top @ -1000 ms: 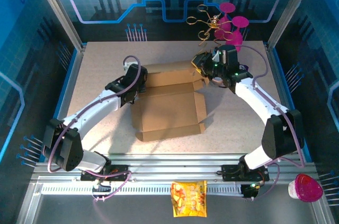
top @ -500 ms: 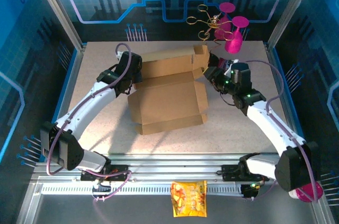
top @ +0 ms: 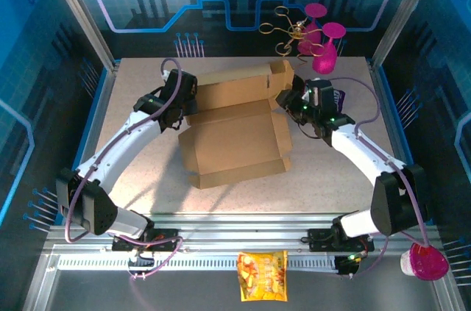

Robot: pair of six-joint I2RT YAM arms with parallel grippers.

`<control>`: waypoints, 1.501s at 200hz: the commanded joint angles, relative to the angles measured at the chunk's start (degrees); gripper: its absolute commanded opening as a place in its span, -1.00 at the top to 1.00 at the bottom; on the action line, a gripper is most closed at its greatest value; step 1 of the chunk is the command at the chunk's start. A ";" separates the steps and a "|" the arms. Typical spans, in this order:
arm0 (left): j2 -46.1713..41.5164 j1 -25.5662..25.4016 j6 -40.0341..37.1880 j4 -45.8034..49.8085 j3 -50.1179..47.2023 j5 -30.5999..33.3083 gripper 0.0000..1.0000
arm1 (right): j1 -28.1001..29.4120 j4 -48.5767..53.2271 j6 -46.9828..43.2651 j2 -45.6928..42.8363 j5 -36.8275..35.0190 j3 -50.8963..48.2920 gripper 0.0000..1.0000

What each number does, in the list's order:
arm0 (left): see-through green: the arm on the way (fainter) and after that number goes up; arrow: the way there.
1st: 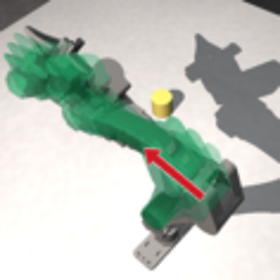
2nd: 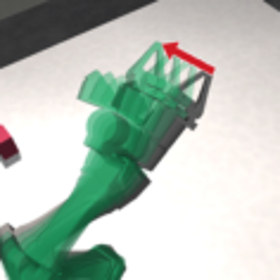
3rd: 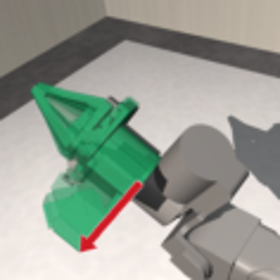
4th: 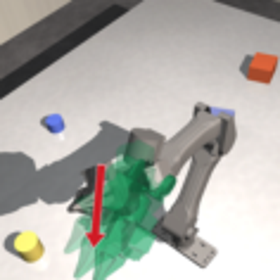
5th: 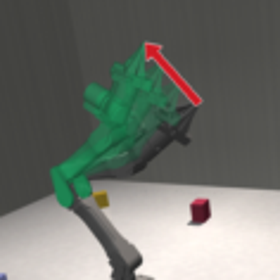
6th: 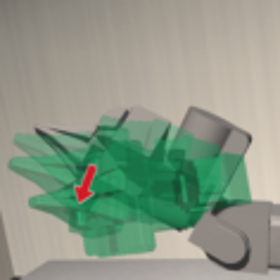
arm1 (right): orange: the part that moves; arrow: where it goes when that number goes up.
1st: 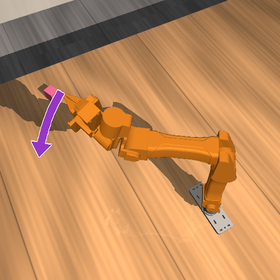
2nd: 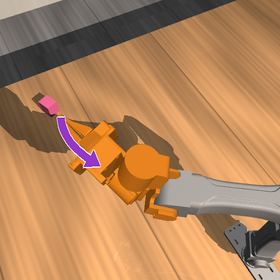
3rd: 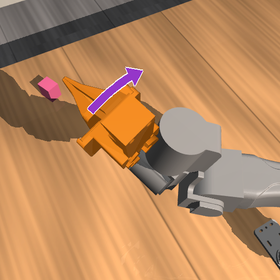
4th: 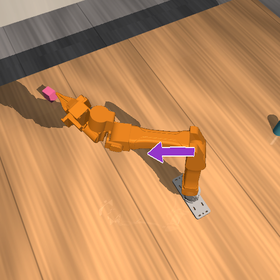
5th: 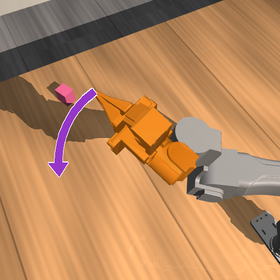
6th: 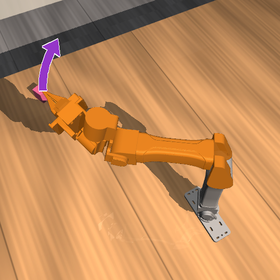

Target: Fold the paper box

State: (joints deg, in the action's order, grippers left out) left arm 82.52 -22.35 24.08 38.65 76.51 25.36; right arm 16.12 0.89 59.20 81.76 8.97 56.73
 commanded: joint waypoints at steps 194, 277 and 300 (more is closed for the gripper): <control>-0.85 1.60 5.02 0.66 2.99 -4.49 1.00 | 7.54 2.93 -0.58 6.61 0.84 7.66 0.22; -1.57 5.87 1.62 1.27 2.58 -9.56 1.00 | 4.92 15.92 -17.29 -2.14 4.74 17.13 -0.07; -1.64 7.38 -0.47 1.07 2.90 -12.12 1.00 | 0.28 10.58 -21.53 -6.61 16.22 15.17 -0.12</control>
State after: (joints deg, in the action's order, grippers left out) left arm 82.54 -16.64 26.33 40.45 77.56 17.67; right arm 20.93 13.72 45.65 80.47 14.11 71.77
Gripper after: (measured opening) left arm 0.080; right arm 0.545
